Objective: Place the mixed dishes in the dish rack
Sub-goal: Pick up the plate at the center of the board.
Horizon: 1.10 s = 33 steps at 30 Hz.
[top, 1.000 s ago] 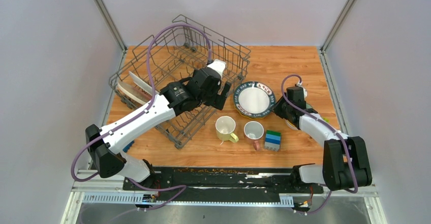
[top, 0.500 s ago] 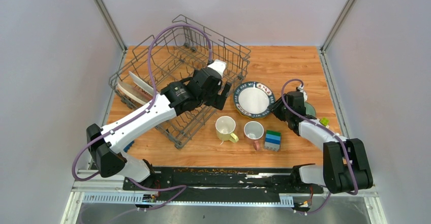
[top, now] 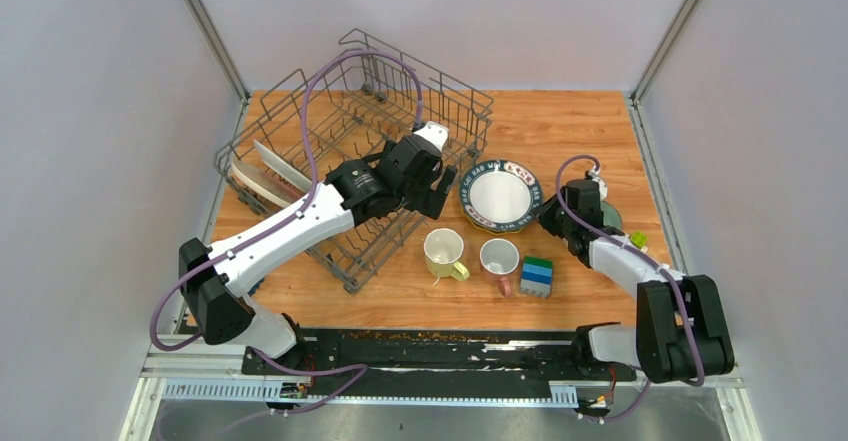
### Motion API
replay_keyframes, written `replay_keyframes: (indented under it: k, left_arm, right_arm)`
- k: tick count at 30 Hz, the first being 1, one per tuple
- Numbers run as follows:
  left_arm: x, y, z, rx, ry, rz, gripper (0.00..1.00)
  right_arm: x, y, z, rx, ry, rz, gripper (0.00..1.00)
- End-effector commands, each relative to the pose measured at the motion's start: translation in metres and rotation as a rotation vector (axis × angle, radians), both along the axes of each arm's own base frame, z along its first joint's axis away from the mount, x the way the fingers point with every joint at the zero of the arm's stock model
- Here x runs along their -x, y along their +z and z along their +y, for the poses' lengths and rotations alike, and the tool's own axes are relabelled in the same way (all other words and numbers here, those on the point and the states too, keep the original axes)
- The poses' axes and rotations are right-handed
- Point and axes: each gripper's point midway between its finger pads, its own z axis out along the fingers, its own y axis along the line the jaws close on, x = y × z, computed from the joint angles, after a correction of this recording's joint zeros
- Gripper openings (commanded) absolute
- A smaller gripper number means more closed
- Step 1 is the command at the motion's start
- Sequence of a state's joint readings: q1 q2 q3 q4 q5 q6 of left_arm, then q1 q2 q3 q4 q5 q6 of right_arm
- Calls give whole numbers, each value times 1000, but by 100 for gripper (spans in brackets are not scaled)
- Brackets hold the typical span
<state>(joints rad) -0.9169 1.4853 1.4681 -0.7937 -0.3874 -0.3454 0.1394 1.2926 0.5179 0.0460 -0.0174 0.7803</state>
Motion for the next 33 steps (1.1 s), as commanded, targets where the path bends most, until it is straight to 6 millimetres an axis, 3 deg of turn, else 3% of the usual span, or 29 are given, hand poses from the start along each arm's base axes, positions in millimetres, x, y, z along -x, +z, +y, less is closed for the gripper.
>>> replay_keyframes:
  k: [1,4,10,19,33]
  left_arm:
    - [-6,18,-5,23,-7,-47,100]
    - [-5,18,-7,27,-16,-43,100]
    - [-6,24,-10,45,-20,-54,100]
    - [-3,32,-22,126,-47,-55,100]
    - [8,32,-53,261,-140,-2,100]
  right_arm:
    - [-9,33,0,24,21,-103,5]
    - [-8,41,-1,42,29,-117,0]
    - [-7,57,1,27,39,-155,0]
    - [4,100,1,-115,-28,-314,0]
    - [21,100,-28,-309,-131,-352,0]
